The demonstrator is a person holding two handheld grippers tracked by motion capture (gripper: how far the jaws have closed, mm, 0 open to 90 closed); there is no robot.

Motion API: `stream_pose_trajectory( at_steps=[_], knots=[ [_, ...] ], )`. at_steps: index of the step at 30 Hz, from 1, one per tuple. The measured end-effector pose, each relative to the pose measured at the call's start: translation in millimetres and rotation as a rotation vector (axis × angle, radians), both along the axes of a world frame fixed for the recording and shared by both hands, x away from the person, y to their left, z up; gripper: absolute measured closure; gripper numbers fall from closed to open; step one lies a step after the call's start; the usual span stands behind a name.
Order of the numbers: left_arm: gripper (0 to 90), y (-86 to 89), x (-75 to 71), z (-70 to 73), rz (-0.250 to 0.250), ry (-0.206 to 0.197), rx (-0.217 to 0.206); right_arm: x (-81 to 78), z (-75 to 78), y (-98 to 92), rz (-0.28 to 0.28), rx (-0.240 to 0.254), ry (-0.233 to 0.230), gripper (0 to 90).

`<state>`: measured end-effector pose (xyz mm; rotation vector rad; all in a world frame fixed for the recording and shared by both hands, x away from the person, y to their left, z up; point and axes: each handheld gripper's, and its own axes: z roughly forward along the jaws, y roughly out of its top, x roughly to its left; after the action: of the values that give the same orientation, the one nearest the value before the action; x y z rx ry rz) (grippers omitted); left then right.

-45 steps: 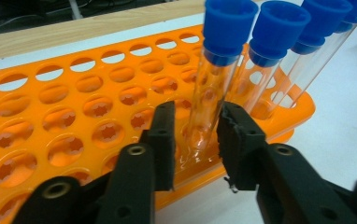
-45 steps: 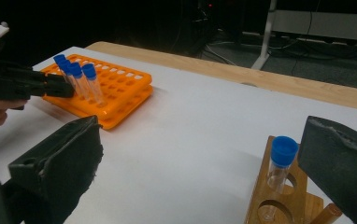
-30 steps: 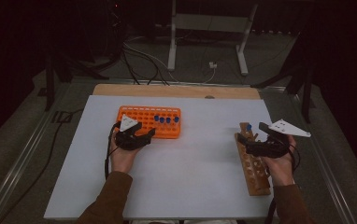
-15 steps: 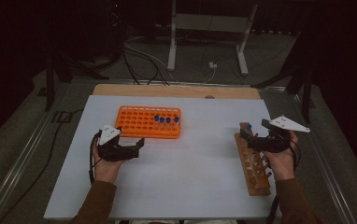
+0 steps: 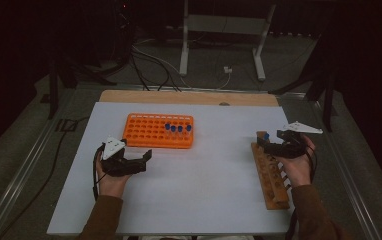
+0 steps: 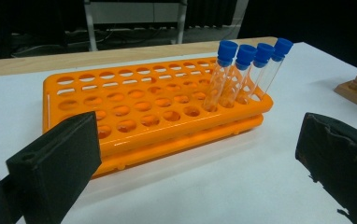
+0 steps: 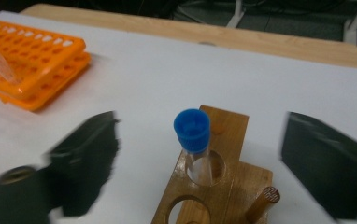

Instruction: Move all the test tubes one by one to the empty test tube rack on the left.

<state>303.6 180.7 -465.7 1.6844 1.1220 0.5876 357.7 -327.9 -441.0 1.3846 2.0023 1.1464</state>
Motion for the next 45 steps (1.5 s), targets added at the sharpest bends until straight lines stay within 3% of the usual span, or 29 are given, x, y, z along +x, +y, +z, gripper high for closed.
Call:
stream_pose_trajectory(
  at_steps=[2, 6, 11, 15, 30, 41, 45],
  knots=[
    [1.1, 0.4, 0.0, -0.9, 0.001, 0.002, -0.004, 1.4, -2.4, 0.7, 0.027, -0.01, 0.008, 32.8],
    [1.1, 1.0, 0.8, -4.1, 0.005, 0.016, -0.002, 1.2, -5.4, 4.7, 0.043, -0.047, 0.012, 55.6],
    [1.1, 1.0, 0.9, -4.6, 0.014, 0.017, 0.0, -1.0, -5.5, 5.9, 0.015, -0.074, -0.013, 69.2],
    [1.1, 1.4, 1.7, -6.1, 0.015, 0.025, 0.001, 0.0, -7.8, 5.5, 0.009, -0.082, 0.005, 71.7],
    [1.1, -0.3, 1.6, -6.4, 0.008, 0.027, 0.011, 1.8, -9.5, 3.5, 0.006, -0.079, -0.004, 76.5],
    [0.6, -0.4, 2.3, -7.2, 0.017, 0.032, 0.02, -9.8, 6.6, 1.9, 0.002, -0.064, -0.064, 76.7],
    [0.6, -0.1, 2.7, -7.4, 0.02, 0.033, 0.017, -12.1, 15.4, 2.2, -0.002, -0.083, -0.078, 76.8]
  ],
)
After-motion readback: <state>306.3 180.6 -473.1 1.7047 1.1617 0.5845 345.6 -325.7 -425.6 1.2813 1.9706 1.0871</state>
